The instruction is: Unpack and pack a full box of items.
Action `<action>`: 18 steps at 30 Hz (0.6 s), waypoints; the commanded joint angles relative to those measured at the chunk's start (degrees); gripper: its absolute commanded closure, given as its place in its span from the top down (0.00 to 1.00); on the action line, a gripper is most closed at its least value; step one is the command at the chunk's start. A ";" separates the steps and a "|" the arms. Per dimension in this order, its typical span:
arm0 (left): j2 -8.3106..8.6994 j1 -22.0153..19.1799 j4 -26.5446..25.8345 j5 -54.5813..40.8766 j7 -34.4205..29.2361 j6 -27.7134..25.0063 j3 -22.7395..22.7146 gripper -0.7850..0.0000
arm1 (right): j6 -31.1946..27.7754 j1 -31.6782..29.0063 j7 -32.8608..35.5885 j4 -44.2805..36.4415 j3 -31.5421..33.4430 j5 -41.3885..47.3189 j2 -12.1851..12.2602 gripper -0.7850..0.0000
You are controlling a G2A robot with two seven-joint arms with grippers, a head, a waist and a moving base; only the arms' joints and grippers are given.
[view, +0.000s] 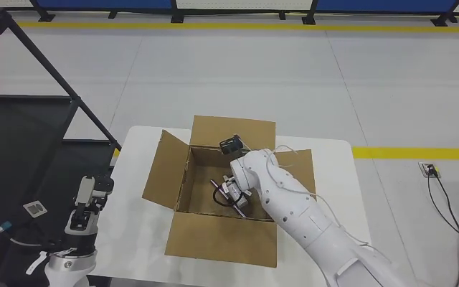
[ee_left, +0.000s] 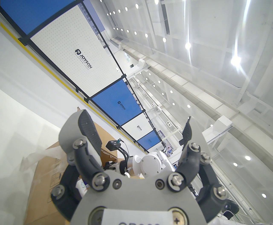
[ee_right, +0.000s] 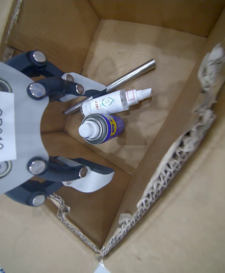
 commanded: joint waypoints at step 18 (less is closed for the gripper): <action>0.28 -5.12 7.66 16.56 -3.80 5.57 5.12 1.00 | 5.94 -19.69 -1.10 -33.46 14.96 -9.41 5.34 1.00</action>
